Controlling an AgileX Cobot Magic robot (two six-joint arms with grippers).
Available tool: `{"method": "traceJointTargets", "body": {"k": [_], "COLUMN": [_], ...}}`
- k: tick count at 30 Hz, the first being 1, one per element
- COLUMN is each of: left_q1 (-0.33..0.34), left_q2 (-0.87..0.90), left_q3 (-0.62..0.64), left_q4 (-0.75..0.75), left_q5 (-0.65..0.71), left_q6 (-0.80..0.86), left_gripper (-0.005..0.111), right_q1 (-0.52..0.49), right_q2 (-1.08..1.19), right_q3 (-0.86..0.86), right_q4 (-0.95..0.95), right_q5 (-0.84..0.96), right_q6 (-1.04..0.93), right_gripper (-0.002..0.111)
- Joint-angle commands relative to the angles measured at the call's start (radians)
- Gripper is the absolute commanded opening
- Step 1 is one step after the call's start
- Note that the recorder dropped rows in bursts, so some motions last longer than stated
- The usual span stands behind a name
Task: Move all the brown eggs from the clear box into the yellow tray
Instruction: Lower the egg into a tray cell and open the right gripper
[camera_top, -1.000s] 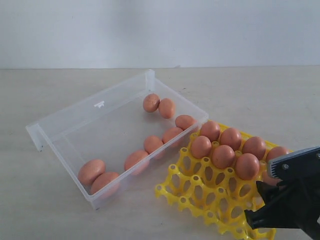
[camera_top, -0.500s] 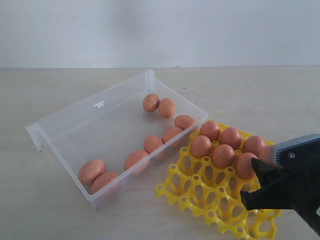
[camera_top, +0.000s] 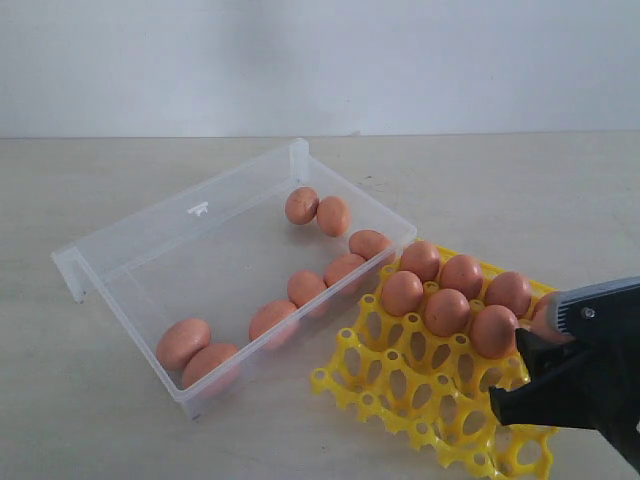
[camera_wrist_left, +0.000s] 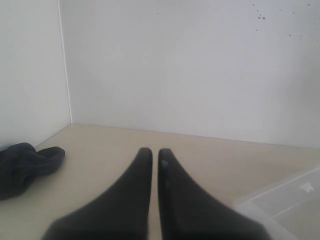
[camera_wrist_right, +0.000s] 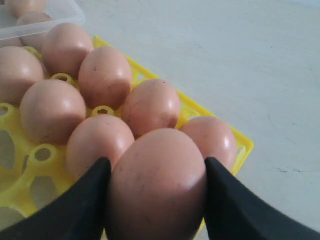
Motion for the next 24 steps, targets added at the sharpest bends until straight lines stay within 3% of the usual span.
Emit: {"method": "traceJointTargets", "body": {"k": [1, 4, 9, 12, 24], "left_q1": [-0.001, -0.001, -0.001, -0.001, -0.001], "left_q2": [-0.004, -0.004, -0.004, -0.004, -0.004], "left_q3": [-0.003, -0.003, -0.003, -0.003, -0.003], "left_q4": [0.000, 0.000, 0.000, 0.000, 0.000], "left_q5": [-0.007, -0.007, -0.007, -0.007, -0.011], "left_q6": [0.002, 0.002, 0.002, 0.002, 0.002], "left_gripper": [0.004, 0.004, 0.004, 0.004, 0.004], "right_q1": [-0.001, -0.001, -0.001, -0.001, -0.001], "right_q2": [0.001, 0.001, 0.001, 0.001, 0.001], "right_q3": [-0.001, -0.001, -0.001, -0.001, -0.001], "right_q4": [-0.028, -0.049, -0.049, -0.019, 0.043], "right_q5": [0.001, 0.006, 0.006, 0.006, 0.091], "right_q6": [-0.011, -0.017, -0.026, -0.031, -0.044], "right_gripper": [0.000, 0.003, 0.034, 0.043, 0.045]}}
